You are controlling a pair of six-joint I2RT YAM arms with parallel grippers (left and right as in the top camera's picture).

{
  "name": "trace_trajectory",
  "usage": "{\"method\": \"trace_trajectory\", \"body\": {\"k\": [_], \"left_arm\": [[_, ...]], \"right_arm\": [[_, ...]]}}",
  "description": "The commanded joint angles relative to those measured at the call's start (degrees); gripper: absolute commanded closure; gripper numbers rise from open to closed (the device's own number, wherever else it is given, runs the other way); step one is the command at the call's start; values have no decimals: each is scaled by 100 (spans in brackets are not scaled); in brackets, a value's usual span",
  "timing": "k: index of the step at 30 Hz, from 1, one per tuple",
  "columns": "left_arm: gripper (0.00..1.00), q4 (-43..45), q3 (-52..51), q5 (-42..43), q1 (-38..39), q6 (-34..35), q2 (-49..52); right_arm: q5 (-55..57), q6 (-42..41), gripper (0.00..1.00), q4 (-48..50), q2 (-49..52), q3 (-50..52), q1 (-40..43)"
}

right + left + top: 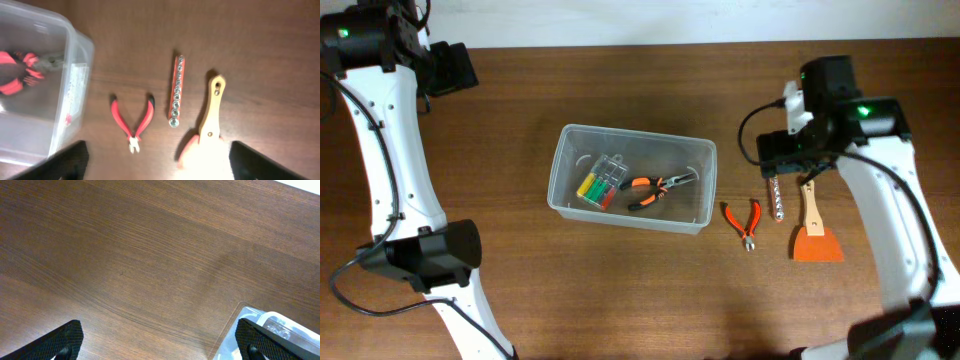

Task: Pack container
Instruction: 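Move the right gripper over the socket strip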

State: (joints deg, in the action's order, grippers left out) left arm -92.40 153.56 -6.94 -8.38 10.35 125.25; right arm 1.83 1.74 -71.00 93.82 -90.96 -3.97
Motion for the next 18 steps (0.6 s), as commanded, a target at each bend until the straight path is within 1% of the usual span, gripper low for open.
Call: {"method": "trace_trajectory", "body": {"k": [1, 2, 9, 10, 11, 15, 16, 18], "left_arm": [[1, -7, 94, -42, -26, 52, -55], [1, -4, 94, -42, -26, 52, -55], [1, -7, 94, -42, -26, 52, -55], [1, -7, 94, -42, -26, 52, -52], [1, -7, 94, -42, -26, 52, -55], [1, -4, 94, -42, -26, 52, -55], [1, -7, 94, -44, -26, 52, -55], [1, -4, 94, -42, -26, 52, -55]], "right_arm": [[-9, -72, 34, -170, 439, -109, -11], [15, -70, 36, -236, 614, -109, -11], [275, -52, 37, -245, 1309, -109, -2], [391, -55, 38, -212, 1403, -109, -4], [470, -55, 41, -199, 1453, -109, -4], [774, -79, 42, -72, 1624, -109, -2], [798, -76, 44, -26, 1637, -109, 15], [791, -188, 45, 83, 1644, -109, 68]]}}
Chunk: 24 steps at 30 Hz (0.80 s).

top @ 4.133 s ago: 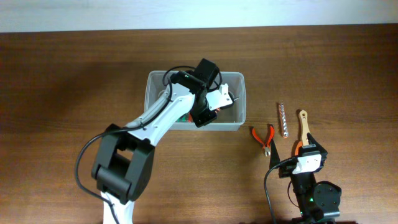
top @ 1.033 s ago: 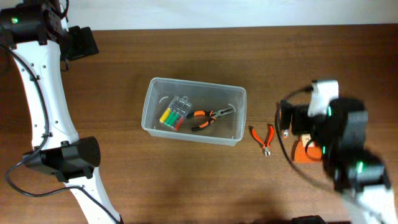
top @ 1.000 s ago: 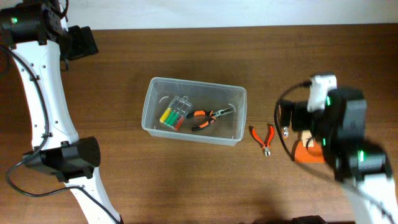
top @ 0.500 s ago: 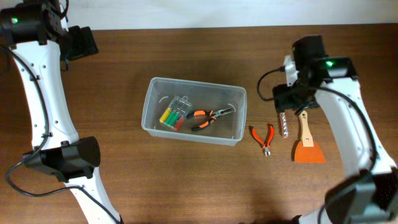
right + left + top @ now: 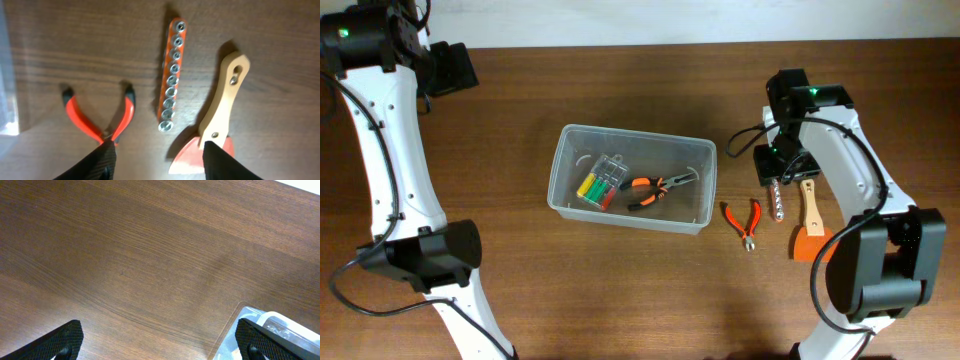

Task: Pack container
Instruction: 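Move the right gripper over the socket strip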

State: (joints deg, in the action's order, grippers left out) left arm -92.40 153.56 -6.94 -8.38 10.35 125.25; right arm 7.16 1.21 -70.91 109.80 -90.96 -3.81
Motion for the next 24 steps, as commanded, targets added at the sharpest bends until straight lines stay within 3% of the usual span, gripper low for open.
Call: {"method": "trace_trajectory", "body": {"k": [1, 12, 24], "left_arm": [[1, -7, 94, -42, -26, 52, -55], [1, -4, 94, -42, -26, 52, -55], [1, -4, 94, -42, -26, 52, -55]], "right_arm": [[258, -221, 46, 114, 46, -109, 96], [-48, -315, 49, 245, 192, -57, 422], [-391, 155, 49, 431, 597, 15, 426]]}}
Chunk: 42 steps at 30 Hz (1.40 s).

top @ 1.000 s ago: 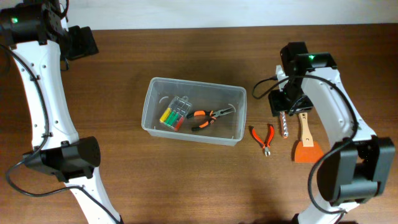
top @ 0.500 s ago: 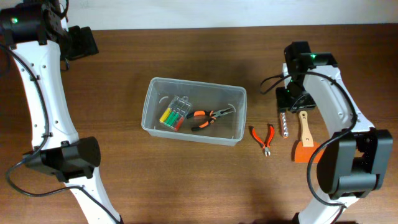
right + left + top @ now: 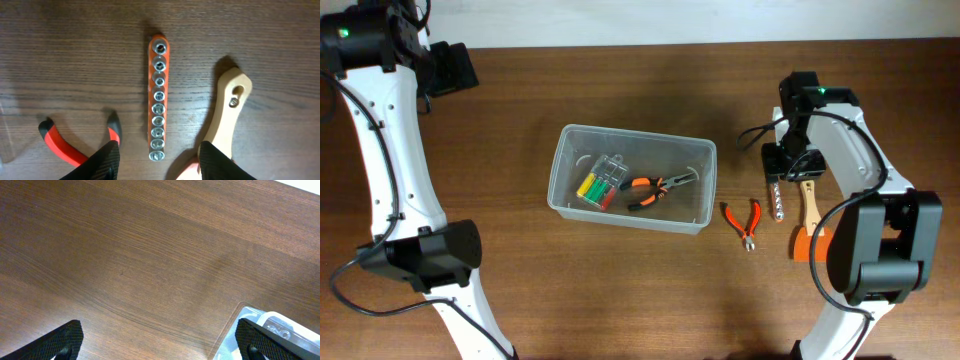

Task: Pack container
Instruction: 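Move the right gripper over the socket strip, then lower the right gripper and grasp the orange socket strip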

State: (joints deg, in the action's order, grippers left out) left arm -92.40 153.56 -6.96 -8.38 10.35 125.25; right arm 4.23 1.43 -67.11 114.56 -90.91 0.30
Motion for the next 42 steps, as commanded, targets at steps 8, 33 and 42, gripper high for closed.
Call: {"method": "trace_trajectory", "body": {"k": [8, 33, 42], "left_arm": [[1, -4, 94, -39, -26, 52, -55], [1, -7, 94, -39, -26, 52, -55], [1, -4, 94, -39, -26, 52, -55]], "right_arm": [[-101, 133, 48, 455, 264, 428, 20], [-533, -149, 64, 957, 389, 1126, 761], [-1001, 328, 48, 955, 389, 1126, 560]]}}
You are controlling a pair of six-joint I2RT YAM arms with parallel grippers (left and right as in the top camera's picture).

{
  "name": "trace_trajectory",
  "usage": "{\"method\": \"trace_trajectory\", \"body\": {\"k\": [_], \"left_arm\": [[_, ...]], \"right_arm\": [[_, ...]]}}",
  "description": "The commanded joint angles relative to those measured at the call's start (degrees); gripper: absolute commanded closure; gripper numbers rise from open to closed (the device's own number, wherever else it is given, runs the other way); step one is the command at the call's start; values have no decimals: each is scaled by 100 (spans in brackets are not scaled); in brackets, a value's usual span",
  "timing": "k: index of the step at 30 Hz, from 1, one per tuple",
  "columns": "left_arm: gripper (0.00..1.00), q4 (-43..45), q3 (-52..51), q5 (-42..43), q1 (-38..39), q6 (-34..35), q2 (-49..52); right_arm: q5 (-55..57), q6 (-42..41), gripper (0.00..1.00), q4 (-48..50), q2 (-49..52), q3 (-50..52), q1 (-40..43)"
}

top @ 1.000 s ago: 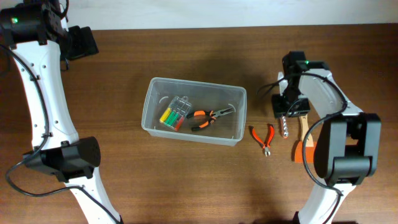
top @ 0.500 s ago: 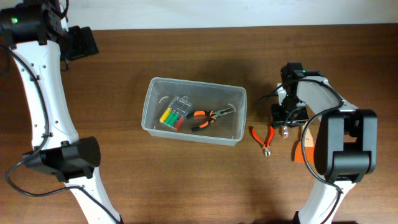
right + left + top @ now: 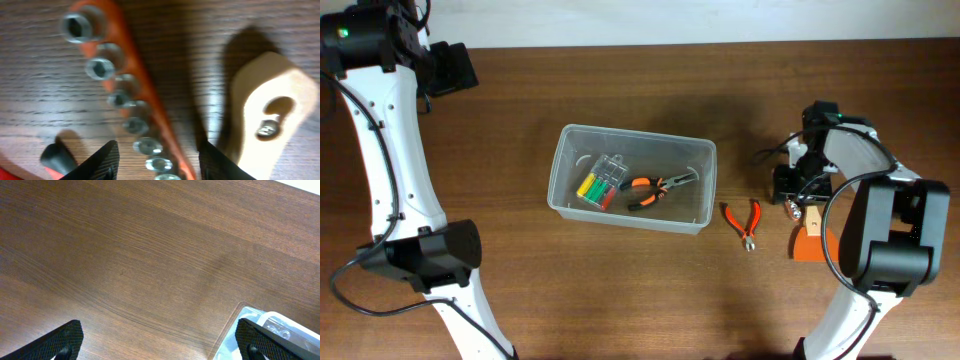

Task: Pack container
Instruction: 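Lower the right gripper and grasp the orange socket strip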

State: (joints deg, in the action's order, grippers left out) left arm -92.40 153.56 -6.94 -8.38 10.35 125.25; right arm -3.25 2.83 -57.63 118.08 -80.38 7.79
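Note:
The clear plastic container (image 3: pixel 698 190) sits mid-table with a case of coloured bits (image 3: pixel 600 182) and orange-handled pliers (image 3: pixel 655 188) inside. An orange socket rail (image 3: pixel 150 107) lies on the table, running between the fingers of my right gripper (image 3: pixel 161 162), which is open and low over it. In the overhead view the right gripper (image 3: pixel 798 187) hides the rail. My left gripper (image 3: pixel 160 344) is open over bare table, with a container corner (image 3: pixel 245 315) by its right finger.
Red-handled pliers (image 3: pixel 744 222) lie just right of the container, one handle tip (image 3: pixel 56 156) beside my right gripper's left finger. A scraper with a wooden handle (image 3: pixel 265 117) and orange blade (image 3: pixel 812 245) lies right of the rail. The left arm (image 3: pixel 380 130) stands far left.
My right gripper was higher above the socket rail and is now close down over it, with the rail filling the view at a slant. Both grippers remain open. The left arm is unmoved.
My right gripper was first high by the container's right side, with pliers, rail and scraper all in view. It was then lower over the pliers and rail, then centred above the rail, and now straddles it close to the table.

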Motion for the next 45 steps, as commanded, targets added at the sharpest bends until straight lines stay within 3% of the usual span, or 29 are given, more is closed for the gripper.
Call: {"method": "trace_trajectory", "body": {"k": [1, 16, 20, 31, 39, 45], "left_arm": [[1, -4, 94, -42, -26, 52, -55], [1, -4, 94, -42, -26, 52, -55], [1, -4, 94, -42, -26, 52, -55], [1, -4, 94, -42, -26, 52, -55], [1, -7, 94, -42, -26, 52, -55], [1, -4, 94, -42, -26, 52, -55]], "right_arm": [[-256, 251, 48, 4, 37, 72, -240], [-214, 398, 49, -2, 37, 72, -505], [-212, 378, 66, 42, 37, 72, -505], [-201, 380, 93, 83, 37, 72, -505], [-81, 289, 96, -48, 11, -66, -505], [-59, 293, 96, -634, -133, -933, -509]]}}
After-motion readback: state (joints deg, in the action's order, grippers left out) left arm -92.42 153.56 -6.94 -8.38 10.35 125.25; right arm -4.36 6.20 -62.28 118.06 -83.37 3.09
